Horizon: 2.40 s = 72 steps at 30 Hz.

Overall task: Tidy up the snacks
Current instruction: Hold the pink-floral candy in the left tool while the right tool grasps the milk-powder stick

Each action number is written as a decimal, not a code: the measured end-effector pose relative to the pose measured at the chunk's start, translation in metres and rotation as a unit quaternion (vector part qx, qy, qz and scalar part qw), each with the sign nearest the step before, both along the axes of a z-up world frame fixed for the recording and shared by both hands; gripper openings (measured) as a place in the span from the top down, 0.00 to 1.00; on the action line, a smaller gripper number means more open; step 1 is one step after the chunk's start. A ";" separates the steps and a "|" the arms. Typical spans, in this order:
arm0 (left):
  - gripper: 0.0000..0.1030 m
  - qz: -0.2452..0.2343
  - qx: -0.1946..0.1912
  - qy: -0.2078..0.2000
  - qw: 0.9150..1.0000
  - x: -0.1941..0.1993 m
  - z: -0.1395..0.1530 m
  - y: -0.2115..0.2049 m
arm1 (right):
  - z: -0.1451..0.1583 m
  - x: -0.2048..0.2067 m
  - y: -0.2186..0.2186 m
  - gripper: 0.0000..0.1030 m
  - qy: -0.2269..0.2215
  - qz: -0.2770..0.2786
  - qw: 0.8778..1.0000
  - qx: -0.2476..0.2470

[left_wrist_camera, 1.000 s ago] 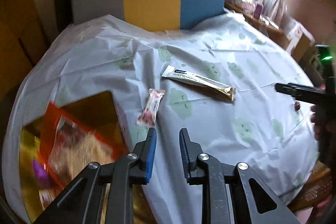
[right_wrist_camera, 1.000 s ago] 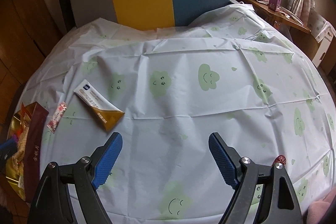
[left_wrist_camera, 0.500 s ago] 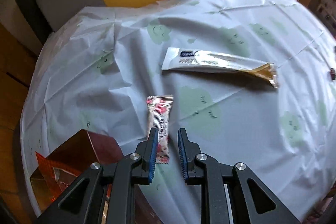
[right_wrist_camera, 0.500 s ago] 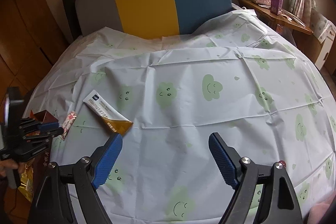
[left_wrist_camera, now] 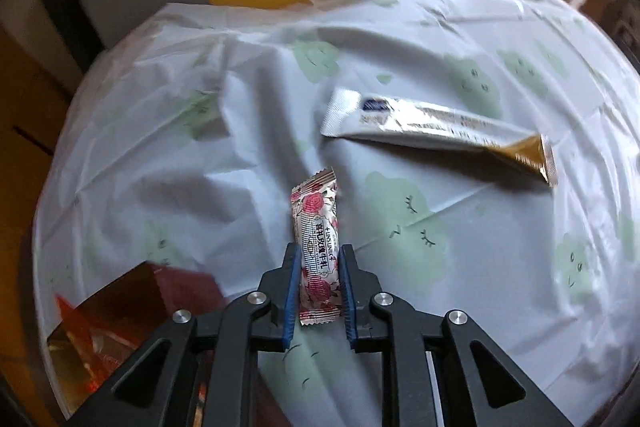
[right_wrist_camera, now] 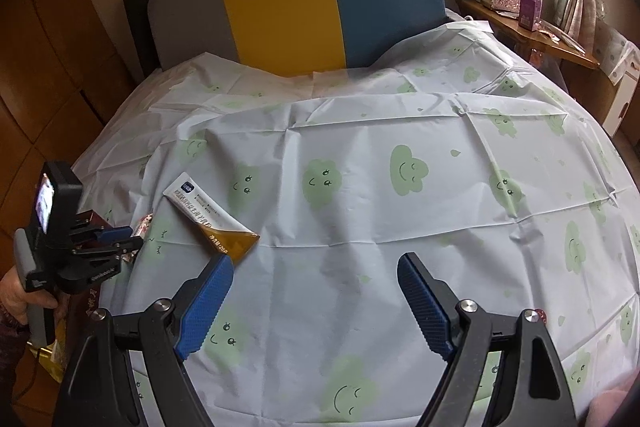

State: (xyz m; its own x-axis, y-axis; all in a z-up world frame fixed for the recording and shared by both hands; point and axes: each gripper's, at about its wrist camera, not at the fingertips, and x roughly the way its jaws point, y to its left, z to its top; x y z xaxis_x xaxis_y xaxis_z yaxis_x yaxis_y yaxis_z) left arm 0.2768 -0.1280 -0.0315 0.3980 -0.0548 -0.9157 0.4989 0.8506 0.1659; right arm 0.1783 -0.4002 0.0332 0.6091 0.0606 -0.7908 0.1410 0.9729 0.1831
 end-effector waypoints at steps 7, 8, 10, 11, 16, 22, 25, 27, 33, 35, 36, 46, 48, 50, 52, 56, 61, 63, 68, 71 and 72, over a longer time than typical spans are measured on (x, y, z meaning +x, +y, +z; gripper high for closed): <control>0.82 -0.012 -0.109 0.018 0.994 -0.061 0.033 -0.001 | -0.001 0.000 0.000 0.17 0.004 0.001 1.000 0.000; 0.82 -0.016 -0.115 0.020 0.993 -0.070 0.033 -0.004 | -0.001 0.000 0.001 0.17 0.005 0.001 1.000 -0.001; 0.82 -0.026 -0.125 0.030 0.991 -0.100 0.028 -0.013 | -0.002 0.000 0.002 0.17 0.008 0.002 1.000 -0.004; 0.82 -0.028 -0.122 0.030 0.992 -0.111 0.024 -0.016 | -0.003 -0.001 0.002 0.17 0.010 0.003 1.000 -0.006; 0.82 -0.019 -0.109 0.026 0.993 -0.160 0.000 -0.030 | -0.007 -0.001 0.005 0.17 0.017 0.009 1.000 -0.005; 0.65 0.006 -0.136 0.006 0.991 -0.165 -0.011 -0.030 | -0.011 -0.001 0.008 0.17 0.025 0.014 1.000 -0.009; 0.65 0.013 -0.156 -0.010 0.988 -0.165 -0.016 -0.030 | -0.013 0.000 0.010 0.17 0.029 0.017 0.999 -0.012; 0.66 0.008 -0.158 -0.024 0.987 -0.168 -0.018 -0.030 | -0.015 0.000 0.012 0.17 0.032 0.018 0.999 -0.014; 0.68 0.008 -0.182 -0.051 0.982 -0.175 -0.024 -0.021 | -0.024 0.003 0.023 0.22 0.047 0.043 0.998 -0.008; 0.68 0.009 -0.188 -0.056 0.981 -0.176 -0.024 -0.020 | -0.028 0.005 0.032 0.31 0.056 0.065 0.996 -0.001; 0.68 0.009 -0.191 -0.059 0.980 -0.177 -0.025 -0.018 | -0.030 0.007 0.037 0.35 0.060 0.077 0.995 0.006; 0.68 0.015 -0.205 -0.076 0.976 -0.183 -0.027 -0.014 | -0.045 0.078 0.108 0.39 0.097 0.192 0.976 -0.024; 0.68 0.015 -0.211 -0.074 0.975 -0.182 -0.027 -0.012 | -0.052 0.099 0.124 0.39 0.107 0.207 0.971 -0.046; 0.68 0.016 -0.217 -0.073 0.973 -0.181 -0.028 -0.011 | -0.059 0.115 0.131 0.39 0.121 0.215 0.967 -0.060; 0.68 0.017 -0.219 -0.074 0.973 -0.182 -0.028 -0.010 | -0.065 0.131 0.138 0.38 0.127 0.216 0.964 -0.092; 0.68 0.018 -0.222 -0.078 0.972 -0.184 -0.028 -0.009 | -0.074 0.149 0.140 0.38 0.141 0.225 0.958 -0.110; 0.68 0.017 -0.222 -0.084 0.971 -0.186 -0.028 -0.010 | -0.083 0.154 0.135 0.66 0.143 0.224 0.960 -0.084; 0.68 0.015 -0.220 -0.088 0.971 -0.188 -0.028 -0.010 | -0.078 0.146 0.131 0.70 0.138 0.215 0.962 -0.094; 0.68 0.015 -0.219 -0.092 0.971 -0.191 -0.028 -0.010 | -0.060 0.106 0.114 0.71 0.130 0.210 0.964 -0.101; 0.68 0.014 -0.218 -0.094 0.971 -0.192 -0.028 -0.010 | -0.057 0.076 0.089 0.71 0.143 0.188 0.967 -0.099; 0.68 0.014 -0.217 -0.095 0.972 -0.192 -0.028 -0.011 | -0.057 0.066 0.081 0.71 0.148 0.181 0.967 -0.098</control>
